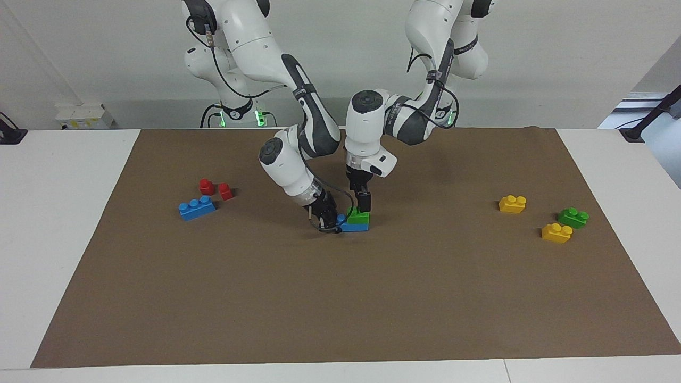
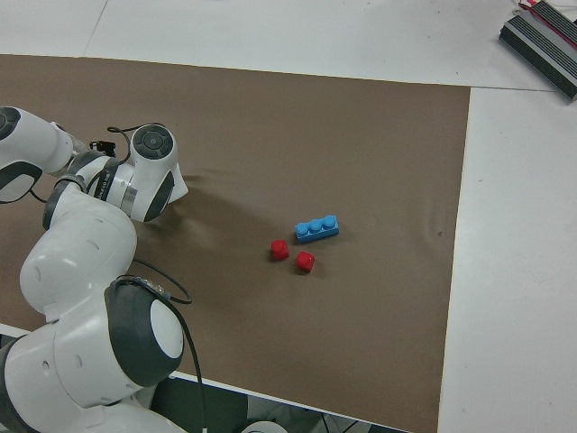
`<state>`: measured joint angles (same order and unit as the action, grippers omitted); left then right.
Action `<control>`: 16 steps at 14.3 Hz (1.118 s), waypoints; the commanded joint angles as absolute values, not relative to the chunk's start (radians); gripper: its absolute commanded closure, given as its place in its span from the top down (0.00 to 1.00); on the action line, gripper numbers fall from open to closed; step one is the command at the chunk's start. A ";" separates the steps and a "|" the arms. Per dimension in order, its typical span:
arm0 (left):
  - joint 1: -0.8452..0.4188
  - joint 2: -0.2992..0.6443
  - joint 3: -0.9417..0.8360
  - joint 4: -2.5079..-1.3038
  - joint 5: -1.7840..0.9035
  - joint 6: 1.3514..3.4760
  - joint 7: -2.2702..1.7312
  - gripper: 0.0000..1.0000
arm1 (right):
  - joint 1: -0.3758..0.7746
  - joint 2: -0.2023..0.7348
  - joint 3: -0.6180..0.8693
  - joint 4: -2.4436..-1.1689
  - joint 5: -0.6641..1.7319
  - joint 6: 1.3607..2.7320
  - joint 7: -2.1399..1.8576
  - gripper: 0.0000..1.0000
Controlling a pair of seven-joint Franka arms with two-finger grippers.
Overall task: Remove green block with left arm and hold with right
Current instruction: 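Grasp the green brick with the left gripper while the right gripper holds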
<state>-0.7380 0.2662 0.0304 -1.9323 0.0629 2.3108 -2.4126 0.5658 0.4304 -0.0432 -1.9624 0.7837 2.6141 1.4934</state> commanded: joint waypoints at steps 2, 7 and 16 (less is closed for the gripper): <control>-0.747 0.272 0.043 -1.901 0.091 2.246 -2.390 1.00 | 0.574 0.425 -0.044 -1.976 0.813 2.648 1.493 0.00; -0.736 0.245 0.043 -1.895 0.089 2.206 -2.335 1.00 | 0.575 0.425 -0.044 -1.976 0.815 2.648 1.493 0.00; -0.736 0.279 0.046 -1.899 0.089 2.309 -2.361 1.00 | 0.575 0.425 -0.044 -1.980 0.813 2.666 1.491 0.00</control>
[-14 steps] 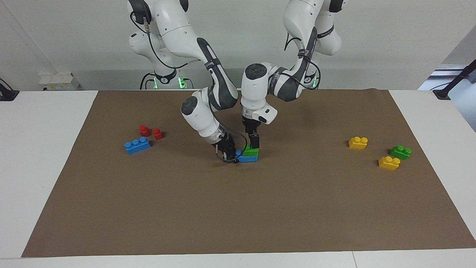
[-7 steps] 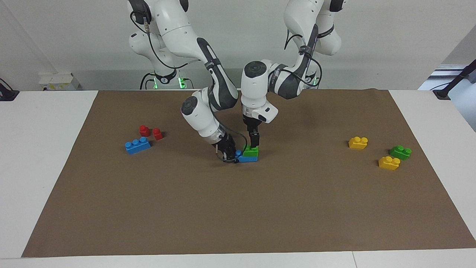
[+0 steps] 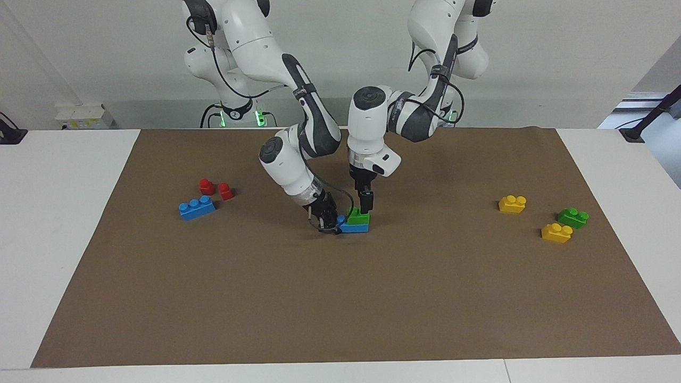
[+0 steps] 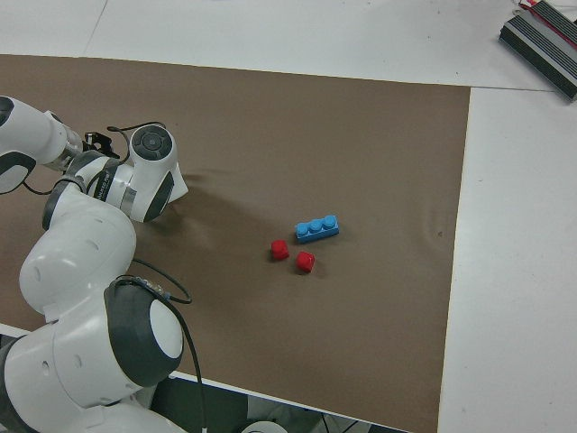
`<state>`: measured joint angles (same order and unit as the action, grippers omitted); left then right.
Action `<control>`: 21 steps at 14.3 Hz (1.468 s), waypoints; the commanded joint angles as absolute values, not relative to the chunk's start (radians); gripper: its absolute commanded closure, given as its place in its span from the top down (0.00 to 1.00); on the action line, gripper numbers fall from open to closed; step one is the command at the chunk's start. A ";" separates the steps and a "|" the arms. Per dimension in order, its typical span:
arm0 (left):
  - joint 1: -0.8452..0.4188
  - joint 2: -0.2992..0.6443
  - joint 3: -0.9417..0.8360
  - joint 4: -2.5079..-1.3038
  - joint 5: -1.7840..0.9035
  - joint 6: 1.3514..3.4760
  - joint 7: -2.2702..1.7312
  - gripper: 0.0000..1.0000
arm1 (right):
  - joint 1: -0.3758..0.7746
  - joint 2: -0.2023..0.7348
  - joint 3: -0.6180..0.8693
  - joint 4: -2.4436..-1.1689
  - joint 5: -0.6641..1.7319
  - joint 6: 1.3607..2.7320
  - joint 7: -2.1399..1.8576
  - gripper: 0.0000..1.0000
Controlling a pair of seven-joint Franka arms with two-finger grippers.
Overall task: Remove green block with left arm and hold with right
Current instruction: 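Grasp the green brick with the left gripper while the right gripper holds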
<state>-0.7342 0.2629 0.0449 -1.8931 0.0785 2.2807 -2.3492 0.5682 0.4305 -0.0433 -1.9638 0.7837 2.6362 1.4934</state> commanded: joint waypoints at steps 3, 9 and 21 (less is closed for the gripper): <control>-0.739 0.287 0.046 -1.913 0.091 2.345 -2.361 1.00 | 0.575 0.425 -0.044 -1.982 0.815 2.666 1.491 0.00; -0.744 0.293 0.049 -1.914 0.118 2.350 -2.379 0.00 | 0.574 0.425 -0.044 -1.982 0.815 2.666 1.491 0.00; -0.713 0.239 0.052 -1.867 0.155 2.255 -2.356 0.00 | 0.574 0.425 -0.044 -1.982 0.815 2.666 1.491 0.00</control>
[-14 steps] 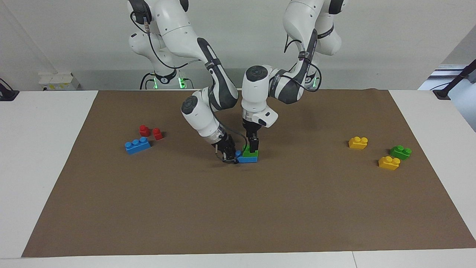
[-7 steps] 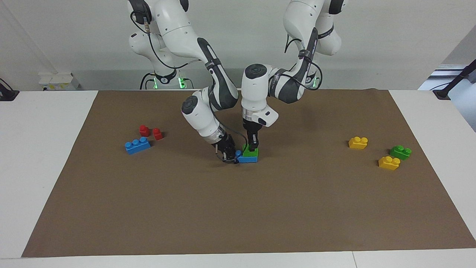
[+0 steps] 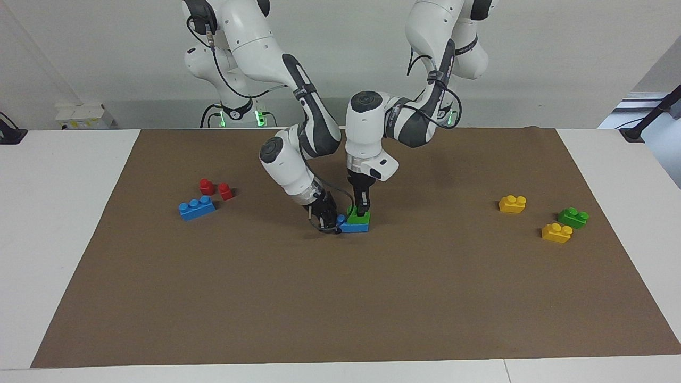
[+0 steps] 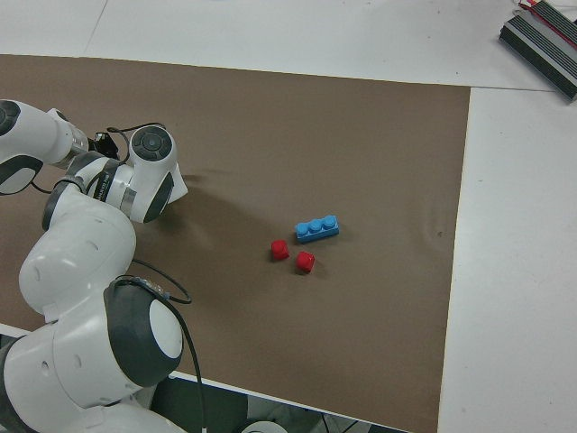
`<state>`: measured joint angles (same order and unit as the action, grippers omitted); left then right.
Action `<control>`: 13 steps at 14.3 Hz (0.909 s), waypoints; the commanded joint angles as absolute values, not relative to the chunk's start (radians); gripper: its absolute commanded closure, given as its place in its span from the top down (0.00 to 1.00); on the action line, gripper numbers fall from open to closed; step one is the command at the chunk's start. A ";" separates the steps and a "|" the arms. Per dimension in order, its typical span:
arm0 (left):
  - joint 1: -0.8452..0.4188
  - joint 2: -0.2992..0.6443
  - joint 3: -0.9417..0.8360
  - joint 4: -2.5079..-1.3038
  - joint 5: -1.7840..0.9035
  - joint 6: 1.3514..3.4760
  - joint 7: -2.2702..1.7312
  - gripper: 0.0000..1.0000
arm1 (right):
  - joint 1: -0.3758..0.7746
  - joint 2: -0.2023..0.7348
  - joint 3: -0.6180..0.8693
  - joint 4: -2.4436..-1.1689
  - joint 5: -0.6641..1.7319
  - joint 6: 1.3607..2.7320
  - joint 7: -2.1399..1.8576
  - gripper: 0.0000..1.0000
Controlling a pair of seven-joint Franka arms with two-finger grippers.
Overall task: Remove green block with left arm and hold with right
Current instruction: 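Pull the green brick off the blue brick with the left gripper, then carry the green brick outward with the left gripper while the right carries blue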
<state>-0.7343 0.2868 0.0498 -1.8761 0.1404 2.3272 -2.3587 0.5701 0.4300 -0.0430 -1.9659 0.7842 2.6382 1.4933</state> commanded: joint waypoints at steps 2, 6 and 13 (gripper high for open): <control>-0.706 0.215 0.051 -1.856 0.155 2.223 -2.349 0.00 | 0.574 0.425 -0.044 -1.982 0.813 2.666 1.491 0.00; -0.681 0.177 0.054 -1.839 0.153 2.132 -2.271 0.00 | 0.554 0.423 -0.046 -1.967 0.813 2.642 1.488 0.00; -0.415 0.140 0.051 -1.839 0.092 2.060 -1.820 0.00 | 0.268 0.310 -0.057 -1.931 0.781 2.277 1.245 0.00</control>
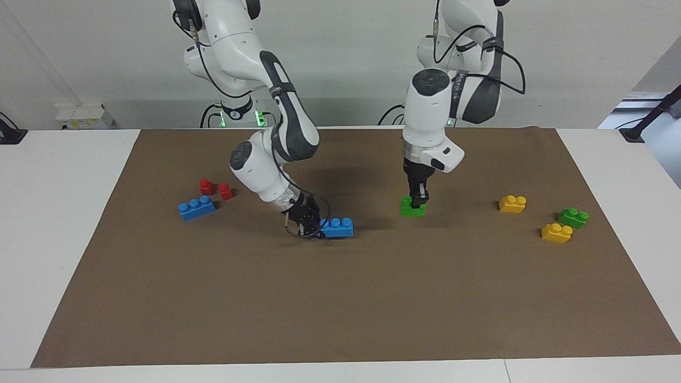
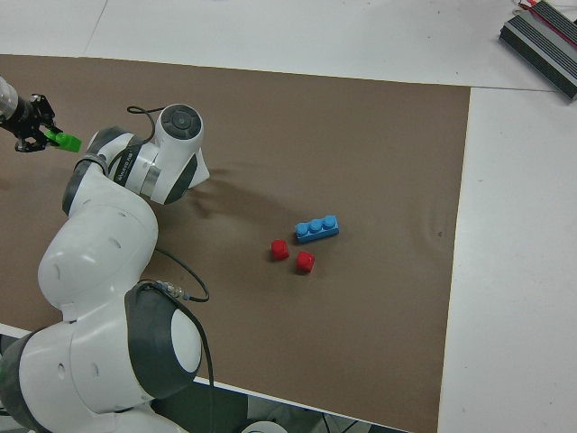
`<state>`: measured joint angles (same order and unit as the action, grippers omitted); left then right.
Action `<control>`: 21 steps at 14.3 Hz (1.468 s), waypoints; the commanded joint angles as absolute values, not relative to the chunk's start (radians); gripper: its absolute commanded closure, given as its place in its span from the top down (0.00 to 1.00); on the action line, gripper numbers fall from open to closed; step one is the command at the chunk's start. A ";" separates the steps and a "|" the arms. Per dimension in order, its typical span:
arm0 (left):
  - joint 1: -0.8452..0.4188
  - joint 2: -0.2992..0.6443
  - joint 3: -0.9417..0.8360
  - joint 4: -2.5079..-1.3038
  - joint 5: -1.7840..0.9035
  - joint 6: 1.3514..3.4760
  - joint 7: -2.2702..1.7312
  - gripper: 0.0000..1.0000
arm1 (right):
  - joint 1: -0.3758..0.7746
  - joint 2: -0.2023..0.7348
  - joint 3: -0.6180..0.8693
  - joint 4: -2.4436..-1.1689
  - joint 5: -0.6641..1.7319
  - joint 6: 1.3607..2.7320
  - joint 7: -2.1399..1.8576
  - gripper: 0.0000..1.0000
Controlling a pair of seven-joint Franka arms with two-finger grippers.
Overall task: Remove green block with left arm and hold with right
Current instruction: 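Carry the green brick outward with the left gripper while the right carries blue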
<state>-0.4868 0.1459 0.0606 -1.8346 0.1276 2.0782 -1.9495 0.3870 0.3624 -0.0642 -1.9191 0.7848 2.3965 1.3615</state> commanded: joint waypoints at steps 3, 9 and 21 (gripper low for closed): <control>-0.284 0.144 0.052 -1.844 0.040 2.078 -1.578 0.00 | 0.089 0.301 -0.060 -1.937 0.753 2.106 1.012 0.00; -0.075 0.212 0.052 -1.853 0.003 2.195 -1.176 0.00 | -0.123 0.316 -0.060 -1.960 0.601 2.065 0.867 0.00; 0.031 0.410 0.054 -1.753 0.018 2.313 -1.025 0.00 | -0.127 0.370 -0.057 -1.944 0.603 2.112 0.845 0.90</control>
<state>0.0039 0.3887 0.0631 -1.7755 0.0177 2.2948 -1.0510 -0.1238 0.3764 -0.0619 -1.9532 0.6212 2.1154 0.8554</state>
